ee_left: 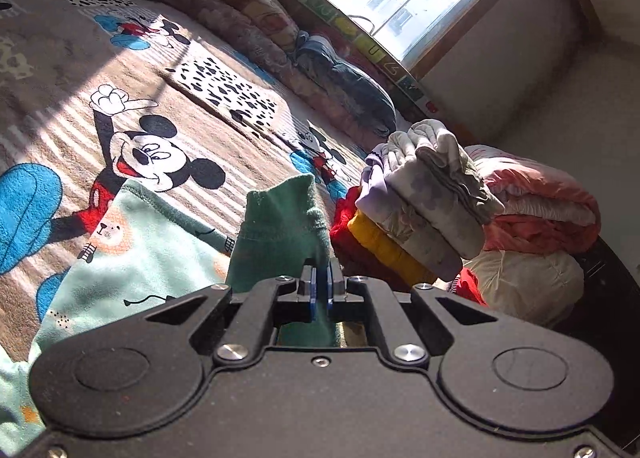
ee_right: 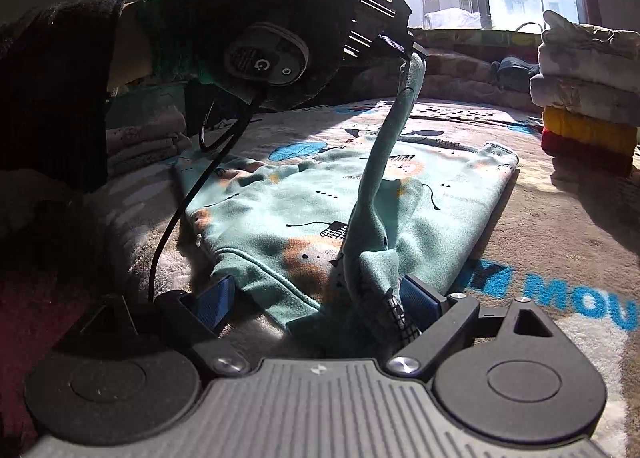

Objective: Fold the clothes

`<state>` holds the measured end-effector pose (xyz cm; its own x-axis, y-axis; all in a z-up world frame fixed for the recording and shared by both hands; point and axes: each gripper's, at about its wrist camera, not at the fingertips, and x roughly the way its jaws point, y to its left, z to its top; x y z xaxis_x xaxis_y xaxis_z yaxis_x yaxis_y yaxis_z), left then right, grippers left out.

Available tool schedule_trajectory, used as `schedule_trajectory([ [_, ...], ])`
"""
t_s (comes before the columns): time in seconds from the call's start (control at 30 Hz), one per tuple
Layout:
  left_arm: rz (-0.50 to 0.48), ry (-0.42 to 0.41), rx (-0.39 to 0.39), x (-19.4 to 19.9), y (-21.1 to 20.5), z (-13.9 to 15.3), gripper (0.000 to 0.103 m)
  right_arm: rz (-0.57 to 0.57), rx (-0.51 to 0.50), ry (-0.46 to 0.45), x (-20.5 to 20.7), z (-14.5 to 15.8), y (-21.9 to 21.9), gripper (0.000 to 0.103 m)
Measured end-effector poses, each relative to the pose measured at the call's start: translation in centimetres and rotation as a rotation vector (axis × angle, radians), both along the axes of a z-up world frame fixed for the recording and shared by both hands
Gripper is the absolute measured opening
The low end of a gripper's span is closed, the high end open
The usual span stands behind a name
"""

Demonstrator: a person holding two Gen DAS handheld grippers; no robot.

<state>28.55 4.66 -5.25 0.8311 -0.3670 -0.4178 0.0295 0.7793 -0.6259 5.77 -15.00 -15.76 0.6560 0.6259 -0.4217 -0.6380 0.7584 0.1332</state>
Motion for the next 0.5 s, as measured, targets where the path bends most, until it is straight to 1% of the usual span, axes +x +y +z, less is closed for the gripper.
schedule_trajectory([
  [0.2, -0.012, 0.054, 0.059, 2.7, -3.0, -2.1, 0.002, 0.007, 0.023, 0.024, 0.5, 0.0, -0.3, 0.091],
  [0.3, -0.017, 0.079, 0.075, 3.7, -4.2, -3.2, 0.002, 0.015, 0.022, 0.030, 0.6, 0.0, -0.3, 0.091],
  [0.4, -0.024, 0.091, 0.098, 4.3, -5.2, -4.0, 0.002, 0.024, 0.002, 0.024, 0.5, 0.0, -0.2, 0.091],
  [0.5, -0.031, 0.098, 0.126, 4.9, -6.3, -4.6, 0.002, 0.026, 0.023, 0.041, 0.8, 0.0, -0.5, 0.091],
])
